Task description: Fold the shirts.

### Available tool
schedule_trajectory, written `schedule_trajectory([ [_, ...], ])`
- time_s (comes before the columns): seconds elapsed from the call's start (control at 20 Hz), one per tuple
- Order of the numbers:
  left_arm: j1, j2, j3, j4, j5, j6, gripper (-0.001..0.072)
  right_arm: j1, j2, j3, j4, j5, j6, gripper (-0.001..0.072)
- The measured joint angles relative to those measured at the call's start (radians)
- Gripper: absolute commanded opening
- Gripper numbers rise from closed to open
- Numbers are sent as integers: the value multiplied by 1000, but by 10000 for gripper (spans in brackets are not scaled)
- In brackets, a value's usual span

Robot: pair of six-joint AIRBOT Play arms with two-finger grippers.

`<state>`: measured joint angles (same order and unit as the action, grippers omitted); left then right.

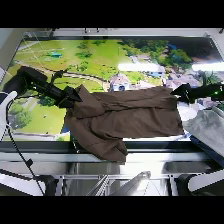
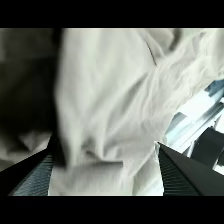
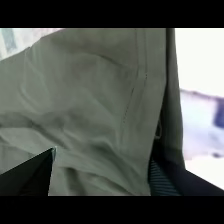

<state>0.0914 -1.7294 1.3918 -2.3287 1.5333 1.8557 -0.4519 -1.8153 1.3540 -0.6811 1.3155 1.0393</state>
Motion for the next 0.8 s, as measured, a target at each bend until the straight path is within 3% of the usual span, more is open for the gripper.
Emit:
schedule_trajectory([
  [0.15, 29, 10, 46, 41, 90, -53, 715, -42, 29, 1, 0, 45, 1, 622],
  [0.2, 38, 25, 40, 69, 115, -73, 715, -61, 43, 1, 0, 60, 1, 594],
  [0.25, 45, 51, 17, 98, 136, -89, 715, -82, 58, 0, 0, 78, 3, 495],
  [0.4, 56, 168, -142, 161, 154, -111, 714, -151, 118, -33, 0, 119, 8, 485],
  [0.8, 61, 460, -666, 162, -47, -124, 692, -220, 223, -274, 0, 97, 20, 485],
])
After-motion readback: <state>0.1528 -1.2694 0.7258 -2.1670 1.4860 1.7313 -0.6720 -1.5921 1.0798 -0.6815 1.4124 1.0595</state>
